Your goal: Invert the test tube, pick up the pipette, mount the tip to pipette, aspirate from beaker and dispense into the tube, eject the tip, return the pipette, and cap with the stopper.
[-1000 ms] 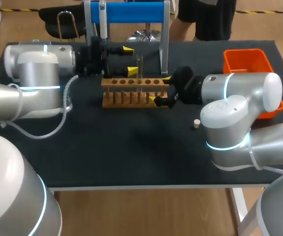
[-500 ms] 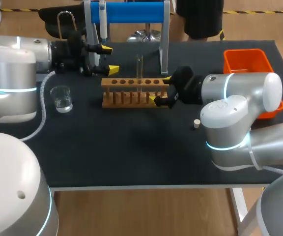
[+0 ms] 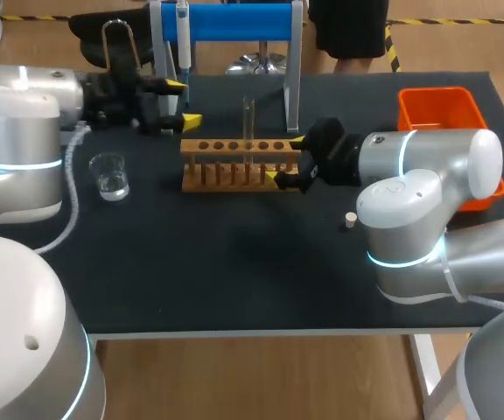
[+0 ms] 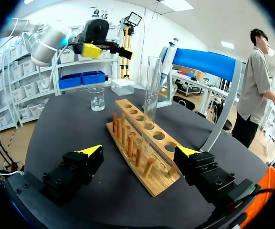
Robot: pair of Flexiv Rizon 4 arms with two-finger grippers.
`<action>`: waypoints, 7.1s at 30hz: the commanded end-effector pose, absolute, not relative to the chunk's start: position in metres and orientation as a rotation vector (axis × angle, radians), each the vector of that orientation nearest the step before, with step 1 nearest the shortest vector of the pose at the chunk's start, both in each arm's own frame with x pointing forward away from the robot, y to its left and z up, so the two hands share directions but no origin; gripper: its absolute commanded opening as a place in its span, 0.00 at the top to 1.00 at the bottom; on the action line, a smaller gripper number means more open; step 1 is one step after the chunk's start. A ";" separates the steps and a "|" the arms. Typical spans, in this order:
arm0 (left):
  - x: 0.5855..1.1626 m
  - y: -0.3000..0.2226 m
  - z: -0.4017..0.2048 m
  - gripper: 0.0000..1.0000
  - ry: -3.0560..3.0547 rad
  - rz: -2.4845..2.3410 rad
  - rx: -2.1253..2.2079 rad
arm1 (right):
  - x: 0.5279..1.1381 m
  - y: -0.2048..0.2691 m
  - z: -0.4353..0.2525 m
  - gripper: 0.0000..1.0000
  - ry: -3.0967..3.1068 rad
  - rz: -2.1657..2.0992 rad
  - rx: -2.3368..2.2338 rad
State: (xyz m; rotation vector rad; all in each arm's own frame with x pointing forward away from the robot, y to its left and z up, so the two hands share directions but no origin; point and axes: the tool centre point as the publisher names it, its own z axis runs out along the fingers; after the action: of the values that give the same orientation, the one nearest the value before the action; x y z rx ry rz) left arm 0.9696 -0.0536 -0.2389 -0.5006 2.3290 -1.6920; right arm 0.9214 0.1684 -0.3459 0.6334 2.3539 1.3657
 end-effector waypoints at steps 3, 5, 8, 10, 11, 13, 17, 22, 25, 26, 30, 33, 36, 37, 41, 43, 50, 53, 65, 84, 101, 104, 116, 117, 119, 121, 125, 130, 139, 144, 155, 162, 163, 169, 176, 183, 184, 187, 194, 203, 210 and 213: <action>0.955 0.060 -0.222 0.00 2.168 -1.448 -0.808 | 0.921 0.169 -0.346 0.00 2.356 1.362 0.635; 0.957 0.082 -0.220 0.00 2.129 -1.389 -0.864 | 0.921 0.169 -0.346 0.00 2.356 1.362 0.635; 0.959 0.110 -0.219 0.00 2.076 -1.332 -0.941 | 0.921 0.169 -0.346 0.00 2.356 1.362 0.635; 0.959 0.125 -0.221 0.00 2.053 -1.312 -0.978 | 0.921 0.169 -0.346 0.00 2.356 1.362 0.635; 0.959 0.132 -0.223 0.00 2.039 -1.292 -1.008 | 0.921 0.169 -0.346 0.00 2.356 1.362 0.635; 0.959 0.146 -0.226 0.00 2.011 -1.264 -1.058 | 0.921 0.169 -0.346 0.00 2.356 1.362 0.635; 0.959 0.173 -0.235 0.00 1.944 -1.179 -1.177 | 0.921 0.169 -0.346 0.00 2.356 1.362 0.635; 0.962 0.201 -0.245 0.00 1.863 -1.095 -1.295 | 0.921 0.169 -0.346 0.00 2.356 1.362 0.635; 0.968 0.209 -0.251 0.00 1.845 -1.071 -1.327 | 0.921 0.169 -0.346 0.00 2.356 1.362 0.635; 0.970 0.212 -0.254 0.00 1.844 -1.050 -1.343 | 0.921 0.169 -0.346 0.00 2.356 1.362 0.635; 0.982 0.221 -0.264 0.00 1.824 -1.040 -1.373 | 0.921 0.169 -0.346 0.00 2.356 1.362 0.635; 0.993 0.225 -0.276 0.00 1.847 -1.025 -1.392 | 0.921 0.169 -0.346 0.00 2.356 1.362 0.635; 1.001 0.231 -0.283 0.00 1.819 -1.030 -1.415 | 0.921 0.169 -0.346 0.00 2.356 1.362 0.635; 1.005 0.232 -0.286 0.00 1.819 -1.032 -1.418 | 0.921 0.169 -0.346 0.00 2.356 1.362 0.635; 1.018 0.236 -0.296 0.00 1.832 -1.025 -1.427 | 0.921 0.169 -0.346 0.00 2.356 1.362 0.635; 1.026 0.235 -0.301 0.00 1.840 -1.029 -1.424 | 0.921 0.169 -0.346 0.00 2.356 1.362 0.635; 1.046 0.235 -0.319 0.00 1.847 -1.046 -1.432 | 0.921 0.169 -0.346 0.00 2.356 1.362 0.635; 1.051 0.236 -0.325 0.00 1.832 -1.047 -1.446 | 0.921 0.169 -0.346 0.00 2.356 1.362 0.635; 1.063 0.235 -0.330 0.00 1.819 -1.037 -1.441 | 0.921 0.169 -0.346 0.00 2.356 1.362 0.635; 1.063 0.235 -0.330 0.00 1.819 -1.037 -1.441 | 0.921 0.169 -0.346 0.00 2.356 1.362 0.635; 1.069 0.233 -0.334 0.00 1.813 -1.032 -1.432 | 0.921 0.169 -0.346 0.00 2.356 1.362 0.635; 1.076 0.232 -0.335 0.00 1.818 -1.022 -1.435 | 0.921 0.169 -0.346 0.00 2.356 1.362 0.635; 1.102 0.229 -0.341 0.00 1.779 -1.050 -1.451 | 0.921 0.169 -0.346 0.00 2.356 1.362 0.635; 1.104 0.229 -0.342 0.00 1.777 -1.051 -1.451 | 0.921 0.169 -0.346 0.00 2.356 1.362 0.635; 1.108 0.230 -0.343 0.00 1.777 -1.050 -1.454 | 0.921 0.169 -0.346 0.00 2.356 1.362 0.635; 1.111 0.231 -0.343 0.00 1.776 -1.049 -1.456 | 0.921 0.169 -0.346 0.00 2.356 1.362 0.635; 1.116 0.234 -0.343 0.00 1.765 -1.047 -1.459 | 0.921 0.169 -0.346 0.00 2.356 1.362 0.635; 1.122 0.235 -0.343 0.25 1.757 -1.057 -1.454 | 0.921 0.169 -0.346 0.00 2.356 1.362 0.635; 1.128 0.235 -0.346 0.38 1.760 -1.070 -1.454 | 0.921 0.169 -0.346 0.00 2.356 1.362 0.635; 1.133 0.236 -0.350 0.40 1.759 -1.076 -1.455 | 0.921 0.169 -0.346 0.00 2.356 1.362 0.635; 1.144 0.236 -0.355 0.47 1.768 -1.081 -1.452 | 0.921 0.169 -0.346 0.00 2.356 1.362 0.635; 1.145 0.237 -0.357 0.49 1.766 -1.081 -1.454 | 0.921 0.169 -0.346 0.00 2.356 1.362 0.635; 1.146 0.237 -0.357 0.49 1.766 -1.080 -1.454 | 0.921 0.169 -0.346 0.00 2.356 1.362 0.635; 1.147 0.236 -0.359 0.52 1.768 -1.085 -1.450 | 0.921 0.169 -0.346 0.00 2.356 1.362 0.635; 1.150 0.233 -0.360 0.54 1.773 -1.086 -1.449 | 0.921 0.169 -0.346 0.00 2.356 1.362 0.635; 1.151 0.234 -0.361 0.56 1.774 -1.084 -1.454 | 0.921 0.169 -0.346 0.00 2.356 1.362 0.635; 1.151 0.234 -0.362 0.56 1.774 -1.084 -1.455 | 0.921 0.169 -0.346 0.00 2.356 1.362 0.635; 1.151 0.234 -0.362 0.56 1.773 -1.083 -1.459 | 0.921 0.169 -0.346 0.00 2.356 1.362 0.635; 1.151 0.235 -0.365 0.57 1.773 -1.083 -1.469 | 0.921 0.169 -0.346 0.00 2.356 1.362 0.635; 1.151 0.236 -0.366 0.57 1.770 -1.084 -1.478 | 0.921 0.169 -0.346 0.00 2.356 1.362 0.635; 1.152 0.236 -0.367 0.58 1.770 -1.086 -1.477 | 0.921 0.169 -0.346 0.00 2.356 1.362 0.635; 1.152 0.236 -0.367 0.58 1.772 -1.087 -1.474 | 0.921 0.169 -0.346 0.00 2.356 1.362 0.635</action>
State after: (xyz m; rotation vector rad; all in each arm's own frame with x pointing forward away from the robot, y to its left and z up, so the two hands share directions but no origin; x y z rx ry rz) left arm 1.1488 0.2358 -0.3643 -1.4779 1.7732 -1.0819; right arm 0.9216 0.1686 -0.3459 0.6337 2.3541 1.3653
